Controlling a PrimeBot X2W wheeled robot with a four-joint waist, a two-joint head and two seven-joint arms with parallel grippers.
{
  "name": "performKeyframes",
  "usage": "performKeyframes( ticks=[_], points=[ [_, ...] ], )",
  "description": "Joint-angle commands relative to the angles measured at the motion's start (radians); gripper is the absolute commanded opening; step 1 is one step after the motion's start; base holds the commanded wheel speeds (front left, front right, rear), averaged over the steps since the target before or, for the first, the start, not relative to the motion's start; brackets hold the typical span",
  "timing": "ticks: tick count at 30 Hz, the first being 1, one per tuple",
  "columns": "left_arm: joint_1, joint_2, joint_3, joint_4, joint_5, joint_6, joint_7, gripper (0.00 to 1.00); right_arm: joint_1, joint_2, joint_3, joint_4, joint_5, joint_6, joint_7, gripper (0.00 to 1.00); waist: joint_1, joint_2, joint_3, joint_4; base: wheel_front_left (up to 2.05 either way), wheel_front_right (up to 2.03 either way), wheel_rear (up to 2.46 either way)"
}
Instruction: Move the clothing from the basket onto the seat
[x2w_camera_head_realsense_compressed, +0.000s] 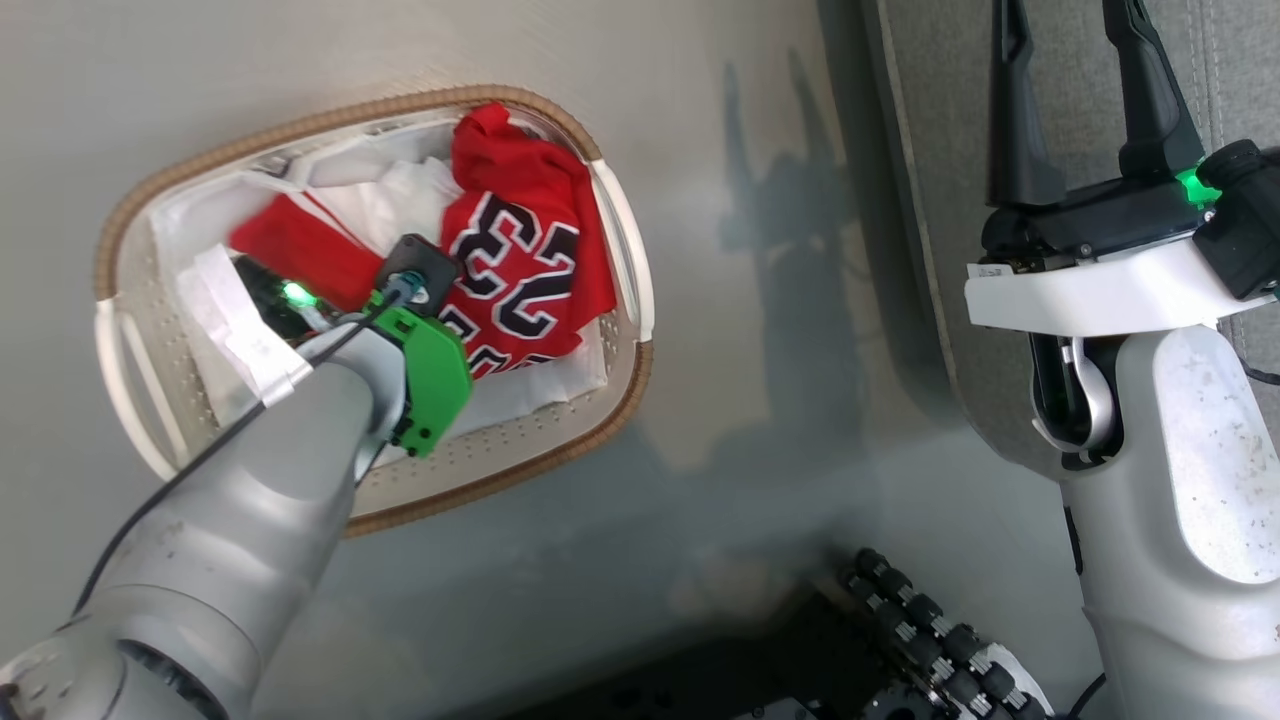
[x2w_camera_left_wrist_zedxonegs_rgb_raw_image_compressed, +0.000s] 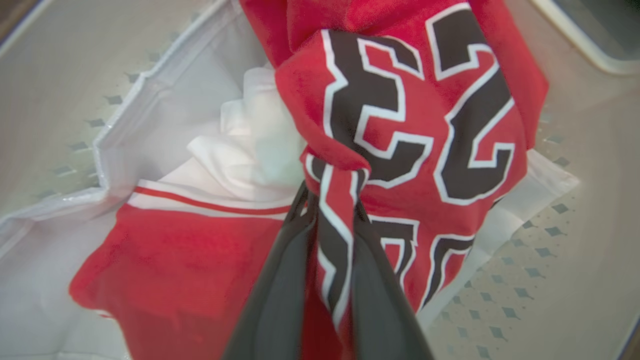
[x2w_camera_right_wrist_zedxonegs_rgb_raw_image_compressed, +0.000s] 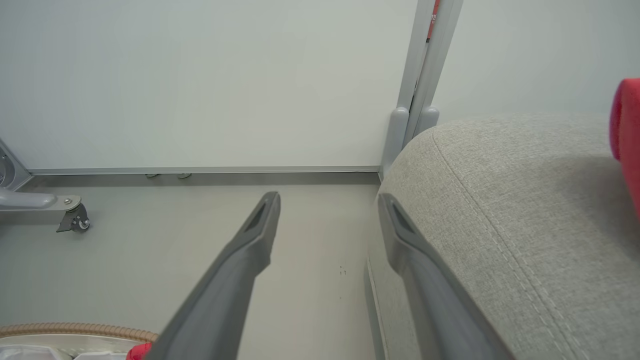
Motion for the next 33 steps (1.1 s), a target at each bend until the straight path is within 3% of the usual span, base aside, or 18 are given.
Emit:
performKeyframes(
  ticks=[1, 8, 17, 23, 33],
  points=[
    [0.015, -0.010, 0.002, -0.008, -0.014, 0.001, -0.027, 0.00, 0.021, -0.003, -0.009, 0.009, -0.010, -0.001, -0.005, 1.00, -0.0001, 0.0000, -0.058, 0.039, 0.00, 0.00, 0.00],
    [0.043, -0.041, -0.004, -0.056, -0.039, 0.001, -0.135, 0.00, 0.072, -0.003, -0.049, 0.057, -0.053, -0.001, -0.005, 1.00, -0.0001, 0.0000, -0.203, 0.100, 0.00, 0.00, 0.00],
    [0.071, -0.063, -0.015, -0.183, -0.062, 0.001, -0.170, 0.00, 0.195, -0.004, -0.073, 0.142, -0.091, -0.001, -0.005, 1.00, -0.0001, 0.0000, -0.450, 0.178, 0.00, 0.00, 0.00],
    [0.085, -0.037, -0.033, -0.280, -0.093, 0.001, -0.172, 0.00, 0.279, -0.004, -0.065, 0.202, -0.094, -0.001, -0.005, 1.00, -0.0001, 0.0000, -0.613, 0.210, 0.00, 0.00, 0.00],
    [0.069, 0.024, -0.027, -0.414, -0.241, 0.001, -0.092, 0.00, 0.374, -0.004, 0.005, 0.290, -0.075, -0.001, -0.005, 1.00, -0.0001, 0.0000, -0.829, 0.235, 0.00, 0.00, 0.00]
  ],
)
